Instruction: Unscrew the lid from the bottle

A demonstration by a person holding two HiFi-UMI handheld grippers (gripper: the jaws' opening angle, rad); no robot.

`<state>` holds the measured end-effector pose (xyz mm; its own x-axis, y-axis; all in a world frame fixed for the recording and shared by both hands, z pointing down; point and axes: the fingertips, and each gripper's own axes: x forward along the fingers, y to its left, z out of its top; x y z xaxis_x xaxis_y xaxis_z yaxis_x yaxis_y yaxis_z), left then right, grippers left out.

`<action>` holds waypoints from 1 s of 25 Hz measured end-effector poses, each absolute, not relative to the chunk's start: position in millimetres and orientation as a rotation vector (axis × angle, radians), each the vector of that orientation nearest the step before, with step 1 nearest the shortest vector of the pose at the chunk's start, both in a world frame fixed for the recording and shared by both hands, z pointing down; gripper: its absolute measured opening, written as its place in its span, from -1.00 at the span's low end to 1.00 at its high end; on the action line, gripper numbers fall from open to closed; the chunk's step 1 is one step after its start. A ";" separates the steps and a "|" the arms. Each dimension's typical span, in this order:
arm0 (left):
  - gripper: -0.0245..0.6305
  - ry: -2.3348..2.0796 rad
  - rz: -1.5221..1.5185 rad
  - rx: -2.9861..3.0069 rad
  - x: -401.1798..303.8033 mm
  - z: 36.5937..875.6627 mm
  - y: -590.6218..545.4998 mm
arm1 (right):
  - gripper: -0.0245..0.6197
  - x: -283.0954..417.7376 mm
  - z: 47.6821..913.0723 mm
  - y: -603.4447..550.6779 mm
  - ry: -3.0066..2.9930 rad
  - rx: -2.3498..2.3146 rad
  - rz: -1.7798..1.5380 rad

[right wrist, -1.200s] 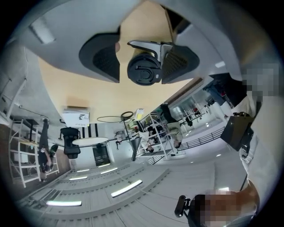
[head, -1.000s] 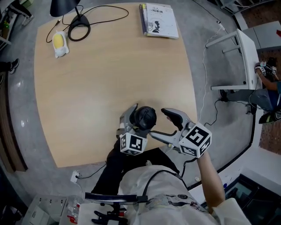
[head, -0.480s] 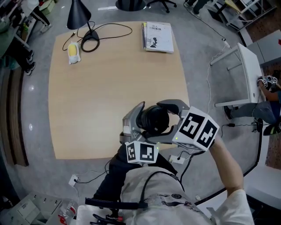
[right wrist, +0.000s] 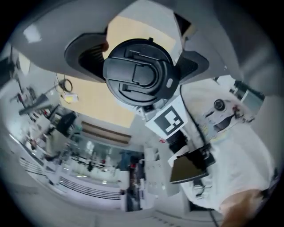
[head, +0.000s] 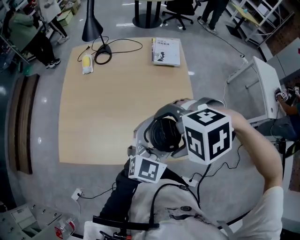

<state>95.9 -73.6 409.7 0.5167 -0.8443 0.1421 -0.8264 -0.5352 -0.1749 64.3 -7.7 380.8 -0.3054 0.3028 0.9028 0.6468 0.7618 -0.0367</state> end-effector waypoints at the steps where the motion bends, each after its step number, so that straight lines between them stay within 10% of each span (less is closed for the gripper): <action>1: 0.40 1.452 -0.289 -2.686 97.4 405.2 -69.1 | 0.59 65.5 378.0 -2.7 -1.864 -0.788 -0.457; 16: 0.40 1.716 -0.152 -2.581 32.5 367.2 -82.5 | 0.79 -6.5 328.0 -36.2 -2.237 -0.230 0.154; 25: 0.40 1.684 -0.201 -2.542 13.8 358.0 -88.1 | 0.54 -28.1 333.4 -30.6 -2.161 -0.290 -0.096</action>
